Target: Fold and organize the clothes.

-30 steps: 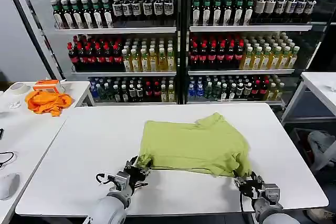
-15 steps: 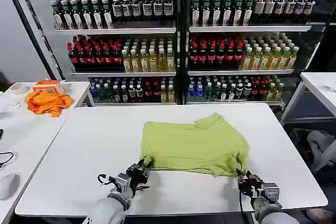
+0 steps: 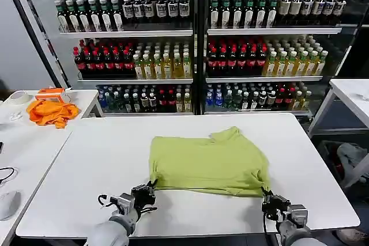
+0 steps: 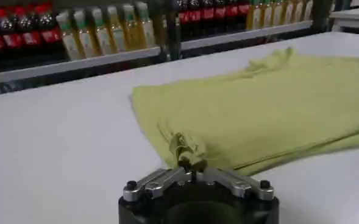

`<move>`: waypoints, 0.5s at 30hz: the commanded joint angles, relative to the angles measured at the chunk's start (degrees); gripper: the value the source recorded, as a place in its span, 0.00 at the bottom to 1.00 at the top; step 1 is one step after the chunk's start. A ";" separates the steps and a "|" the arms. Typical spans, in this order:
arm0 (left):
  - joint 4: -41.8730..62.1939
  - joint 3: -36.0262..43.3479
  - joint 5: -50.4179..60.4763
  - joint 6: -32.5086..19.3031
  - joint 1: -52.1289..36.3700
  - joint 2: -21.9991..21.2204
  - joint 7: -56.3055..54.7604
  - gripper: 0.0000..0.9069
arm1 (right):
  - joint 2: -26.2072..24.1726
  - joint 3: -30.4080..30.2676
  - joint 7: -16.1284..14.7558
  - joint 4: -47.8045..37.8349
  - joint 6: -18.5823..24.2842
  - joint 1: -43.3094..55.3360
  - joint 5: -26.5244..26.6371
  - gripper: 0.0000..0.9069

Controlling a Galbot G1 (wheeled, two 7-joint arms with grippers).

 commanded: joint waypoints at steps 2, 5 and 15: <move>-11.66 -7.42 -0.47 0.63 14.32 2.54 0.04 0.02 | -0.76 -0.56 0.11 5.04 0.84 -8.65 -4.21 0.00; -13.91 -8.15 0.15 0.62 16.66 2.18 0.12 0.02 | -0.82 -1.09 0.21 6.71 1.03 -11.74 -5.49 0.00; -17.98 -11.02 3.26 1.26 21.86 2.61 0.90 1.00 | -0.14 -1.89 0.69 9.73 -0.23 -17.39 -10.15 1.00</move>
